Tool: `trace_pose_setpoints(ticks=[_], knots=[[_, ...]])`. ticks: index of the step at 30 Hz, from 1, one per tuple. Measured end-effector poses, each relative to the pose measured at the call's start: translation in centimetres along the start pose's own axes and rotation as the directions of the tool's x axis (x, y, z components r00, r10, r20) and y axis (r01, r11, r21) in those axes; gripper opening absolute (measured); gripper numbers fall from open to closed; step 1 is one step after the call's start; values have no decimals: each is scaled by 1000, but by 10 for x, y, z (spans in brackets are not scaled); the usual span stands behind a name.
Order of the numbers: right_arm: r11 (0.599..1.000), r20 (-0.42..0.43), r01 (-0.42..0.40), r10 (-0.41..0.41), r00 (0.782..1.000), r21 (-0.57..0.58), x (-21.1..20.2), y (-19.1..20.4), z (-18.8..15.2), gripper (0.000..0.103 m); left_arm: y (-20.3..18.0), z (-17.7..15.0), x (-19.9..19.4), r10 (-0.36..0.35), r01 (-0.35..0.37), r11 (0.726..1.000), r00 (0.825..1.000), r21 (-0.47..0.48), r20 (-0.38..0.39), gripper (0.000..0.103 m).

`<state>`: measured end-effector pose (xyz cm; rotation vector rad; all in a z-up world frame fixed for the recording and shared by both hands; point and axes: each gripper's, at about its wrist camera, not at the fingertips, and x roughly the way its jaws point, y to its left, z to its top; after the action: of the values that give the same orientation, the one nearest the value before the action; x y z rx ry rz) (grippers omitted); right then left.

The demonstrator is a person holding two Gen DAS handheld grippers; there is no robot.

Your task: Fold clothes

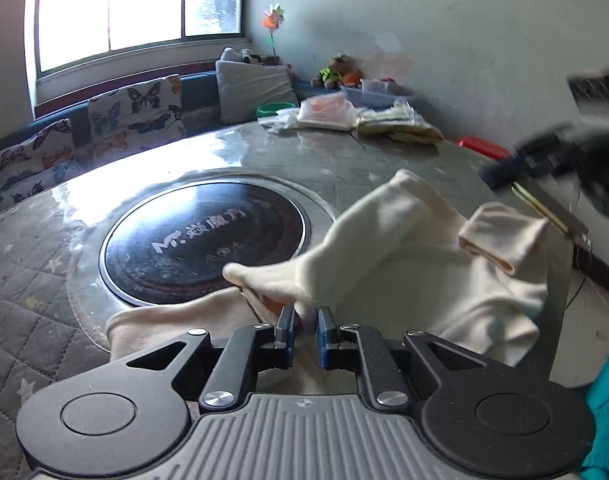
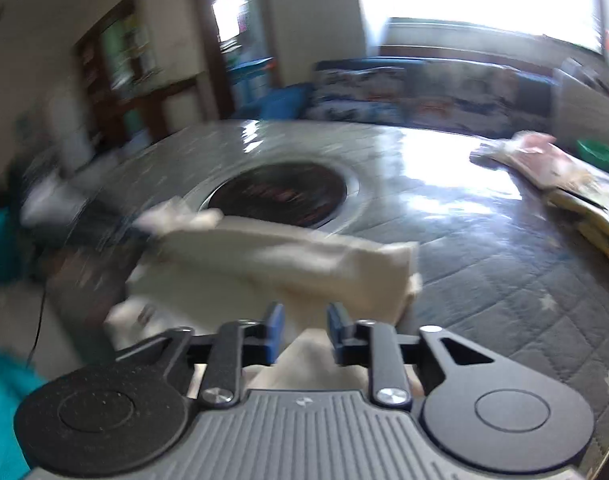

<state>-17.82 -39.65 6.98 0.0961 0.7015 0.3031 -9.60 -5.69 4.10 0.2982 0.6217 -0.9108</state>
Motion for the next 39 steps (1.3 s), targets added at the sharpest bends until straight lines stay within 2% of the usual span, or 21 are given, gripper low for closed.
trace_pose_setpoints(ticks=[4,7,11,13,14,15,16,17,18,21,25,29,30,32,34,37,38,39], knots=[[994,-5,52,-51,999,100,36,-38,27,35,6,-2,-1,10,-9,999,1000,-45,14,15],[989,-29,64,-60,998,135,61,-55,38,42,13,-1,-5,23,-21,997,999,-76,28,16],[972,-91,60,-40,995,228,94,-74,43,42,15,3,-10,37,-34,996,998,-79,45,30],[969,-105,46,-22,994,241,101,-77,40,38,16,6,-11,46,-41,996,997,-82,56,40],[969,-110,37,-11,994,242,103,-77,39,33,17,8,-11,49,-44,995,997,-86,61,45],[969,-110,24,3,994,246,103,-77,37,27,17,10,-11,51,-45,995,997,-89,65,46],[968,-110,7,22,994,252,103,-77,36,14,18,13,-10,46,-39,995,997,-88,70,46],[966,-99,-13,40,994,259,101,-75,34,7,17,16,-8,37,-31,996,997,-86,73,49],[966,-90,-20,45,995,257,98,-74,34,7,17,18,-5,30,-24,996,997,-85,74,49],[976,-60,-60,74,995,209,79,-62,32,6,14,26,5,22,-16,997,997,-81,76,49],[975,-39,-35,44,998,221,69,-65,36,7,24,38,23,86,-77,983,995,-167,44,51],[971,-20,-3,8,1000,240,60,-68,40,14,42,44,43,119,-128,950,992,-286,-49,51],[969,-15,5,-2,1000,245,58,-69,41,16,45,44,47,112,-127,944,991,-304,-68,51],[965,-15,22,-19,1000,263,58,-74,43,31,49,44,53,91,-120,933,991,-338,-101,51],[955,-34,41,-33,999,294,66,-85,44,32,51,43,59,77,-120,927,988,-356,-132,50],[946,-75,60,-37,996,320,82,-93,42,33,51,39,67,57,-113,925,985,-363,-161,44],[944,-82,60,-36,996,325,85,-94,41,33,50,38,69,51,-110,924,984,-366,-168,36],[942,-88,61,-33,996,330,89,-95,41,33,50,37,70,49,-109,924,984,-366,-170,32]])
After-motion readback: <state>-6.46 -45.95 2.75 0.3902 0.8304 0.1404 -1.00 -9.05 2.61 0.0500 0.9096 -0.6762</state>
